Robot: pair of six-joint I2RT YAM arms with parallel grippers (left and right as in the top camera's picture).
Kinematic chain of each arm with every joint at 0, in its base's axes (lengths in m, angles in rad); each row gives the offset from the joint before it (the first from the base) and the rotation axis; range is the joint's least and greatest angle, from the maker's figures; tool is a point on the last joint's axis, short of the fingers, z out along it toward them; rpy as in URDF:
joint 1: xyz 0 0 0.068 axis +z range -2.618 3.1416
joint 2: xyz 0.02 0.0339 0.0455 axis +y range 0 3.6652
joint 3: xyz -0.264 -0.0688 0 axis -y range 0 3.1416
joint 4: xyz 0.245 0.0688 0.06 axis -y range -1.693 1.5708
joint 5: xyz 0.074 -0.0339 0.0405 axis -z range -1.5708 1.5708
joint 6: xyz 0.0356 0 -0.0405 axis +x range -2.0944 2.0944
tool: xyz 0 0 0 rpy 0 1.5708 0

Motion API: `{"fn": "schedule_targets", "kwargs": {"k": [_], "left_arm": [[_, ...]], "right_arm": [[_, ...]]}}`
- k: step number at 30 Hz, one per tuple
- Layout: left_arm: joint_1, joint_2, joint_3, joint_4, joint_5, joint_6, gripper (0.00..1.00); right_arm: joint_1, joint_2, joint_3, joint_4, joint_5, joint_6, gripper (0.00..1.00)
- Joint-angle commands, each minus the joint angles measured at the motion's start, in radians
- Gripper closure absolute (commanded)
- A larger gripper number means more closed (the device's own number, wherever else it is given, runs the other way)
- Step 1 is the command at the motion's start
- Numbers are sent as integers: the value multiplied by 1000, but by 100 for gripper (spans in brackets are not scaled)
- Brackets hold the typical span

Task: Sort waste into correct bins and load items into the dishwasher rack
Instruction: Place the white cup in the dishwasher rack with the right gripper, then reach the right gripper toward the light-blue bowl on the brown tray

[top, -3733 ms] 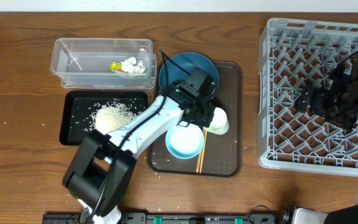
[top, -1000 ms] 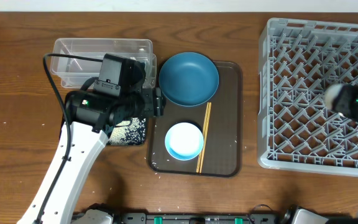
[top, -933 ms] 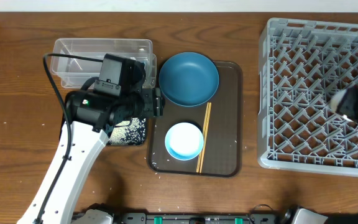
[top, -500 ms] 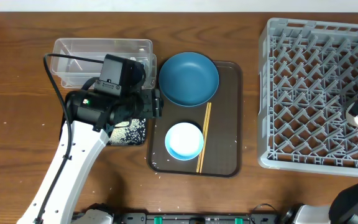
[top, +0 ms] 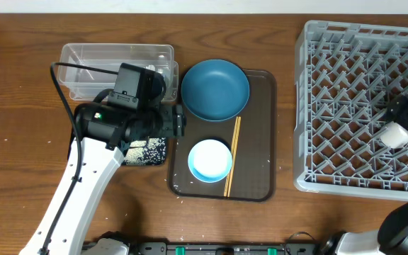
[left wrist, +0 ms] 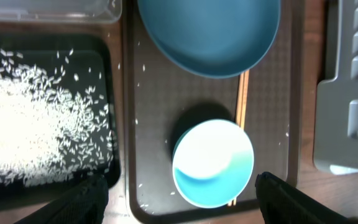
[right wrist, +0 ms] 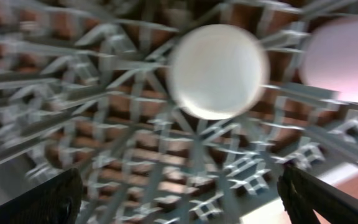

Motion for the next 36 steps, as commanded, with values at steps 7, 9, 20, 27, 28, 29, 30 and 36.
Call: {"fn": "schedule_targets", "kwargs": {"k": [7,9,20,27,28,29,30,36], "left_arm": [[2,7,-19,-65,-48,12,21],[2,9,-26,-92,-97,1,21],[2,10,-31,-172,-275,-105,21],[2,10,-31,-173,-275,-104,20],[2,10,-31,-173,-275,-105,20],[2,10,-31,-173,-275,-104,20],[2,10,-31,-173,-275,-104,21],[2,10,-31,-173,-274,-104,20]], "right_arm": [[285,-143,45,-3,-261,-134,1],[387,-142,42,-7,-259,-147,1],[879,-52,-78,89,-237,-88,25],[1062,107,-161,180,-237,20,35],[1083,133,-167,191,-237,37,38],[1102,159,-172,202,-237,53,41],[1117,183,-172,210,-237,64,45],[1152,267,-172,240,-236,81,94]]}}
